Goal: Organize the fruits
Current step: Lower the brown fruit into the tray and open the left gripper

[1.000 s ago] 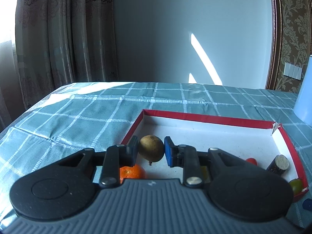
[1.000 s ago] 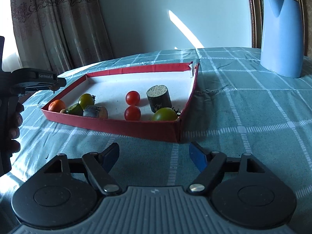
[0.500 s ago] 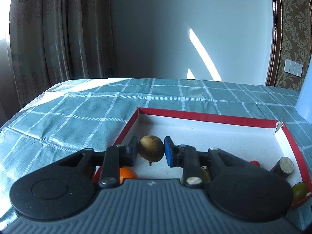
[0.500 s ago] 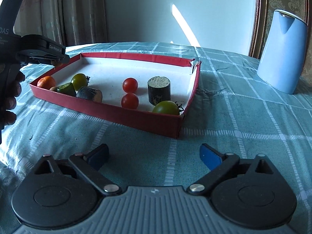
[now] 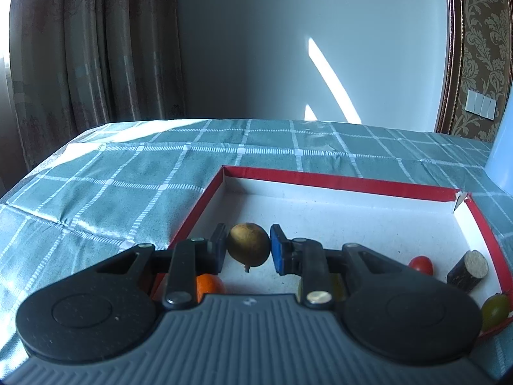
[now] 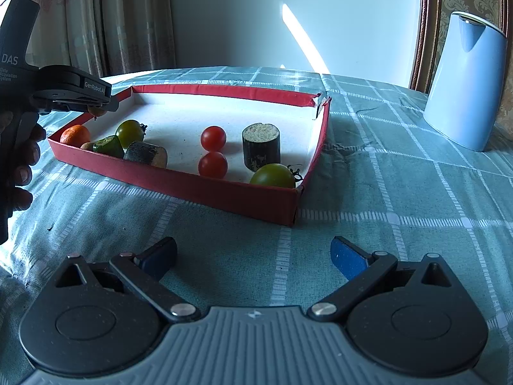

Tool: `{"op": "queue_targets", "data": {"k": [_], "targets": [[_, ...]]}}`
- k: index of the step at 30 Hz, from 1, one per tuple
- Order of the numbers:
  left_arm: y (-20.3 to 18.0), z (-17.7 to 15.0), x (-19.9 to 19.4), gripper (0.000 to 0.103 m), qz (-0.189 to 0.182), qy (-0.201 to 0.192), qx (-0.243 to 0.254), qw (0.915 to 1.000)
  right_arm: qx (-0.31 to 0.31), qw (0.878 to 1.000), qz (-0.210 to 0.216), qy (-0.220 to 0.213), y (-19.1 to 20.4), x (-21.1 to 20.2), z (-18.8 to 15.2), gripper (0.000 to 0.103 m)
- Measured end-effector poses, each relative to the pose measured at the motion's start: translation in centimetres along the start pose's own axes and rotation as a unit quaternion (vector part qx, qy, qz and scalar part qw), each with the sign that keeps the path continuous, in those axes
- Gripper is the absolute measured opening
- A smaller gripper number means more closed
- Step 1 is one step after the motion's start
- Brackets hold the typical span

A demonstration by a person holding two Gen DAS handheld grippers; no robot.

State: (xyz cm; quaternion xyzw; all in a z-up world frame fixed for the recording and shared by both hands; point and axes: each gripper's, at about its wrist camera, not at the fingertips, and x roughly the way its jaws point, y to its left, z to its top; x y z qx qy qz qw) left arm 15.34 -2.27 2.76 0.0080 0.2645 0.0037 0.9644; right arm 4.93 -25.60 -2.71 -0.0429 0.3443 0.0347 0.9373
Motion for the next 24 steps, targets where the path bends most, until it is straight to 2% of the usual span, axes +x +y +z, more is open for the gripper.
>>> {"op": "queue_targets", "data": {"k": [24], "targets": [[0.2, -0.59, 0.25, 0.026, -0.012, 0.008, 0.005, 0.9999, 0.0, 1.0, 0.0, 0.0, 0.0, 0.1, -0.02, 0.103]]}}
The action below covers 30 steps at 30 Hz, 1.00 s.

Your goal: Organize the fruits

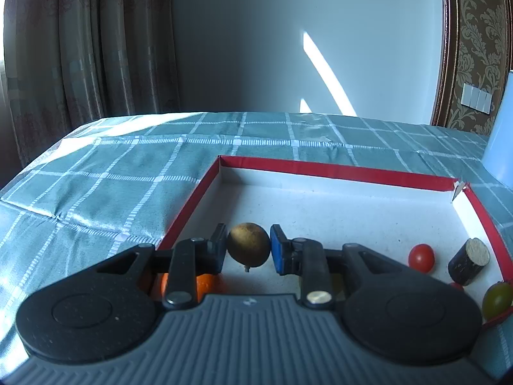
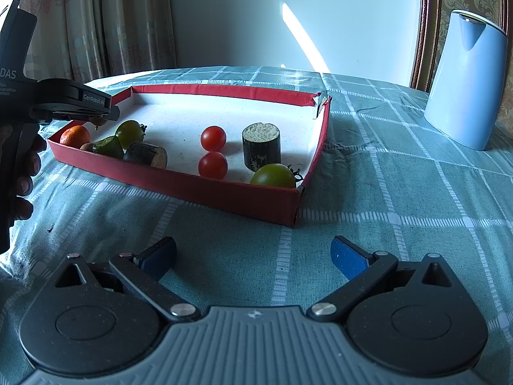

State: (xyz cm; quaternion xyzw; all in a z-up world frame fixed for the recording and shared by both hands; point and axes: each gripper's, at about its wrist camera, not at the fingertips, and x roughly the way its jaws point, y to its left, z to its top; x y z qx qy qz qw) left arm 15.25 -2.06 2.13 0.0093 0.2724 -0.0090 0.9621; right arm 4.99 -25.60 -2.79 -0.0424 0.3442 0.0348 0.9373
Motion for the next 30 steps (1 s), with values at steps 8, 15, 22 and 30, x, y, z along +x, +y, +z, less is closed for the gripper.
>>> {"op": "queue_targets", "data": {"k": [8, 15, 22, 30], "targets": [[0.0, -0.3, -0.2, 0.026, 0.004, -0.002, 0.009, 0.9999, 0.0, 1.0, 0.0, 0.0, 0.0, 0.0, 0.0, 0.103], [-0.3, -0.5, -0.3, 0.042, 0.001, -0.003, 0.019, 0.9998, 0.0, 1.0, 0.0, 0.0, 0.0, 0.0, 0.0, 0.103], [-0.2, -0.7, -1.3, 0.05, -0.004, -0.009, 0.014, 0.9998, 0.0, 1.0, 0.0, -0.001, 0.0, -0.1, 0.0, 0.103], [0.3, -2.5, -7.4, 0.092, 0.008, -0.047, -0.008, 0.9988, 0.019, 1.0, 0.005, -0.021, -0.7, -0.6, 0.0, 0.103]]}}
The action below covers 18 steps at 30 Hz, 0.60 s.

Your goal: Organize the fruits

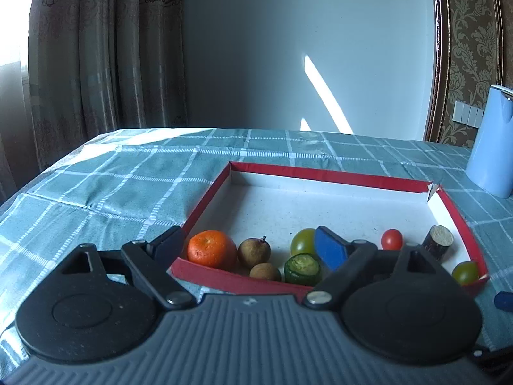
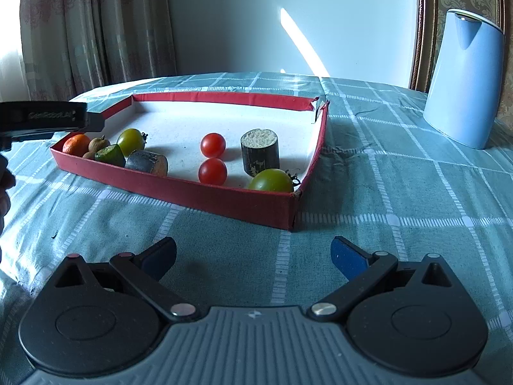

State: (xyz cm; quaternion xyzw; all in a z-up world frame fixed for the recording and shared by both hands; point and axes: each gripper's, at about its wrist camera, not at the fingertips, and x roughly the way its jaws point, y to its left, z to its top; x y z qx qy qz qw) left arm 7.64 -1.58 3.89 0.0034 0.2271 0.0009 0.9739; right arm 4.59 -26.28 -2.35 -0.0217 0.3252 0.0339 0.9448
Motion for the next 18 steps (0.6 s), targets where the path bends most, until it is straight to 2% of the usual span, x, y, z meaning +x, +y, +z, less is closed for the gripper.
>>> {"op": "queue_targets", "data": {"k": [5, 8, 10, 18], "targets": [[-0.1, -2.0, -3.9, 0.103, 0.001, -0.015, -0.001, 0.9999, 0.021, 0.998, -0.018, -0.049, -0.1, -1.6, 0.0, 0.103], [-0.3, -3.1, -4.8, 0.103, 0.0, -0.008, -0.008, 0.9999, 0.048, 0.995, -0.011, -0.082, 0.3, -2.5, -0.1, 0.103], [-0.4, -3.7, -5.1, 0.103, -0.002, 0.0, -0.01, 0.9999, 0.05, 0.994, -0.029, -0.098, 1.2, -2.9, -0.1, 0.103], [-0.7, -5.5, -5.5, 0.103, 0.022, 0.007, -0.012, 0.9997, 0.033, 0.993, -0.053, -0.102, 3.9, -2.7, 0.0, 0.103]]}}
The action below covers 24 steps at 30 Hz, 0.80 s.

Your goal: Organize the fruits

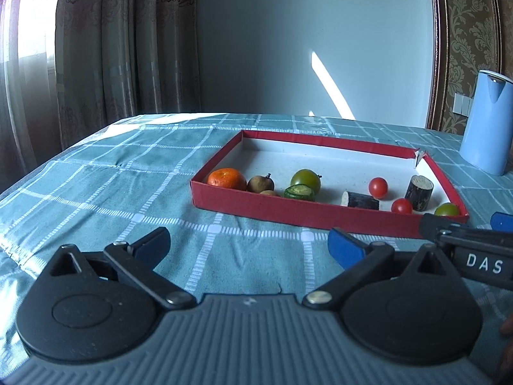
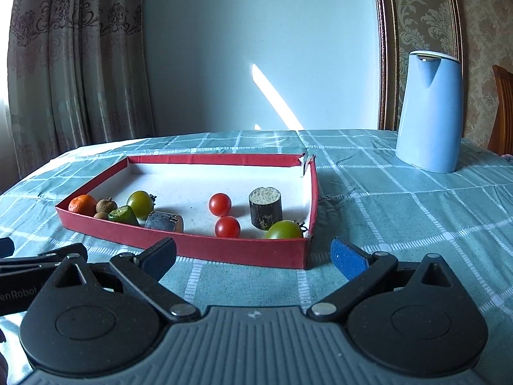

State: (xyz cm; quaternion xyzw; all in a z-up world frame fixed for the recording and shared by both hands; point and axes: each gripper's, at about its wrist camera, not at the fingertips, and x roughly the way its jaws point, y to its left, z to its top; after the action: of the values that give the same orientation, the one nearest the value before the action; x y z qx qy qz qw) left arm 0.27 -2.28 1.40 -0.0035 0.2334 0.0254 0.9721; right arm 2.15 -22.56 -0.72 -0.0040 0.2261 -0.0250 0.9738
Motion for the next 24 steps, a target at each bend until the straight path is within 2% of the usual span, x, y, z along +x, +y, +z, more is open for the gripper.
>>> {"op": "queue_targets", "data": {"k": [9, 19, 24], "targets": [[0.4, 0.07, 0.64, 0.103, -0.001, 0.023, -0.01, 0.9997, 0.006, 1.0, -0.005, 0.009, 0.24, 0.28, -0.3, 0.103], [0.32, -0.01, 0.42, 0.103, 0.022, 0.018, -0.006, 0.9996, 0.01, 1.0, 0.004, 0.007, 0.05, 0.28, -0.4, 0.103], [0.21, -0.01, 0.35, 0.103, 0.013, 0.017, 0.0, 0.9998, 0.01, 1.0, 0.007, 0.004, 0.04, 0.18, -0.44, 0.103]]}}
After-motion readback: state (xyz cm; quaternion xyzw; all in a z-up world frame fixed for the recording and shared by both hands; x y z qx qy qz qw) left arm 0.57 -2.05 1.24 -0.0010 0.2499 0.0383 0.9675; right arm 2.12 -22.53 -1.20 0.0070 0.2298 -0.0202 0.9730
